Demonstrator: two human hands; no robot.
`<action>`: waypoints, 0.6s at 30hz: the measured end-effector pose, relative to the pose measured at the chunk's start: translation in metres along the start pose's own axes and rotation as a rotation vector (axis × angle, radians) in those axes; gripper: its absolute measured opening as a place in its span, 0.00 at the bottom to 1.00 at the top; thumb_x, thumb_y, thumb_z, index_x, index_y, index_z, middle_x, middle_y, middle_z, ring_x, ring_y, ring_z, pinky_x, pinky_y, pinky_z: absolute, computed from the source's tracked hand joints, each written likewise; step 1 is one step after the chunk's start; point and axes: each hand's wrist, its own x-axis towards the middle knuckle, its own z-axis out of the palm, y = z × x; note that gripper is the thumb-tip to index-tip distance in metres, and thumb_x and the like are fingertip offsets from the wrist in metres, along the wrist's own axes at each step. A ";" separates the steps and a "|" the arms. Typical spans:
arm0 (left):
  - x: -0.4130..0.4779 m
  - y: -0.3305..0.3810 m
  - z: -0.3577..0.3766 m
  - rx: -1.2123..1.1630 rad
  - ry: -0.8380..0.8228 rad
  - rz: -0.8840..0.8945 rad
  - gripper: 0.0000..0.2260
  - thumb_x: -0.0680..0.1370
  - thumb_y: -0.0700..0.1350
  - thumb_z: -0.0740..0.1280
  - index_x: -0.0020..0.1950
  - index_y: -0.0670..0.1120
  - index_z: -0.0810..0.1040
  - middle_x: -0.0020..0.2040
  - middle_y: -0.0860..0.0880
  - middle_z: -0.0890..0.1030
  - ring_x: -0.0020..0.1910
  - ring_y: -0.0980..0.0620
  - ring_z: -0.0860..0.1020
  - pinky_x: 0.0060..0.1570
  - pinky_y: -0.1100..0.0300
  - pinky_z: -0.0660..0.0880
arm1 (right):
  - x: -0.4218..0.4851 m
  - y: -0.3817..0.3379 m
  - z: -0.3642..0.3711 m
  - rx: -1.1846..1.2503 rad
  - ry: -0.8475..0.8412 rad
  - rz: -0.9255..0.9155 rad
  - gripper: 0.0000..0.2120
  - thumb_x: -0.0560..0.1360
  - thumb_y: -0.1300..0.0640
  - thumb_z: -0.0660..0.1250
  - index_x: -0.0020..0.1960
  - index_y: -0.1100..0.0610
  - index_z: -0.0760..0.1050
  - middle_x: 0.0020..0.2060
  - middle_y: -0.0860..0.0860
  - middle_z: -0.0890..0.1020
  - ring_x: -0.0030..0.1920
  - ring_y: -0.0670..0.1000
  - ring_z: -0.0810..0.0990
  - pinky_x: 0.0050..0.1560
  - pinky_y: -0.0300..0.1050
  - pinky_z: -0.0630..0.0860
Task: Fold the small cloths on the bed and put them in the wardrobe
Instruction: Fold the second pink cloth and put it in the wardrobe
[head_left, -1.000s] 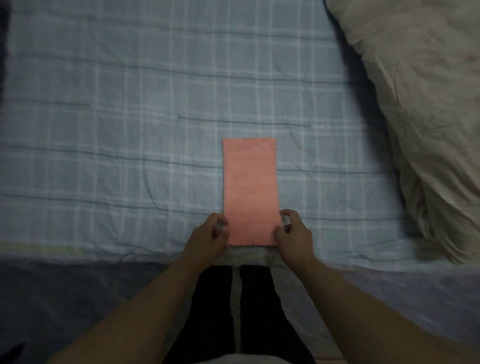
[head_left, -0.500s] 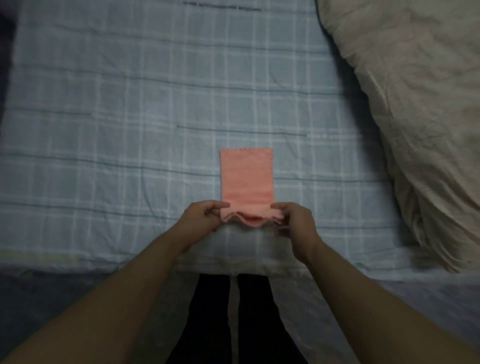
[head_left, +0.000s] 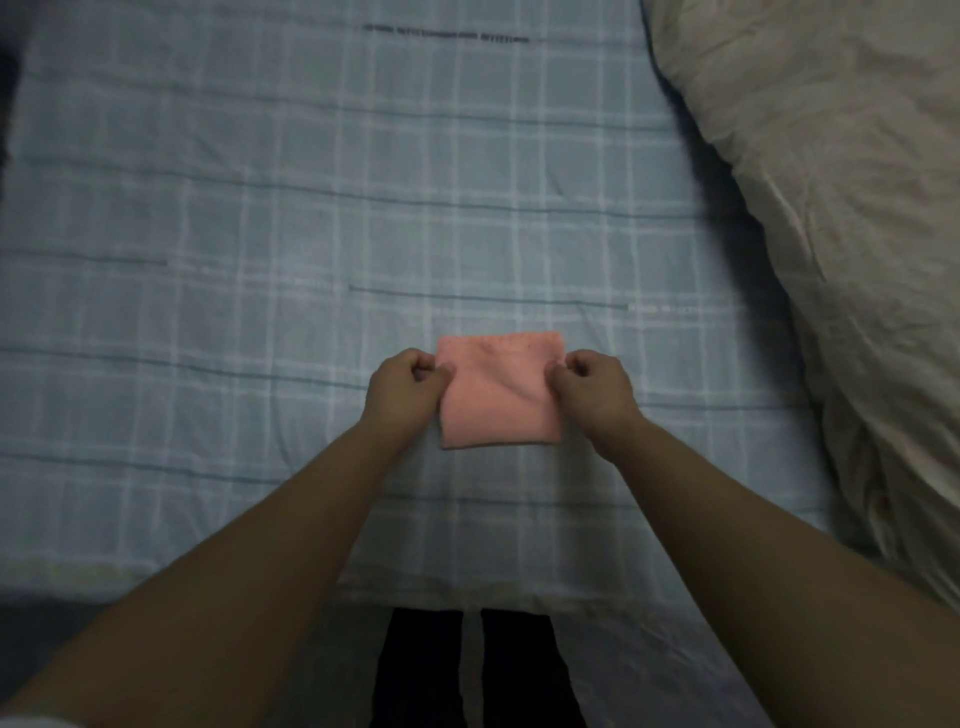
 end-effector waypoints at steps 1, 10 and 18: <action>0.004 0.000 0.002 0.034 0.015 -0.003 0.08 0.77 0.51 0.73 0.42 0.49 0.79 0.37 0.54 0.80 0.35 0.59 0.76 0.37 0.62 0.69 | 0.006 -0.001 0.002 -0.025 0.002 -0.009 0.14 0.74 0.53 0.68 0.37 0.63 0.76 0.29 0.52 0.76 0.32 0.51 0.73 0.36 0.46 0.71; 0.010 0.002 0.014 0.094 0.182 0.023 0.08 0.76 0.51 0.73 0.49 0.49 0.77 0.41 0.51 0.80 0.41 0.51 0.79 0.41 0.58 0.73 | 0.027 -0.005 0.010 -0.203 0.048 -0.003 0.07 0.77 0.54 0.67 0.44 0.57 0.73 0.36 0.50 0.77 0.39 0.52 0.74 0.36 0.42 0.65; -0.014 0.019 0.040 0.030 -0.072 0.230 0.05 0.75 0.49 0.64 0.48 0.51 0.77 0.34 0.52 0.81 0.33 0.55 0.78 0.36 0.59 0.73 | -0.005 -0.022 0.045 -0.092 -0.174 -0.297 0.05 0.76 0.63 0.62 0.48 0.56 0.76 0.38 0.50 0.80 0.37 0.50 0.75 0.38 0.40 0.65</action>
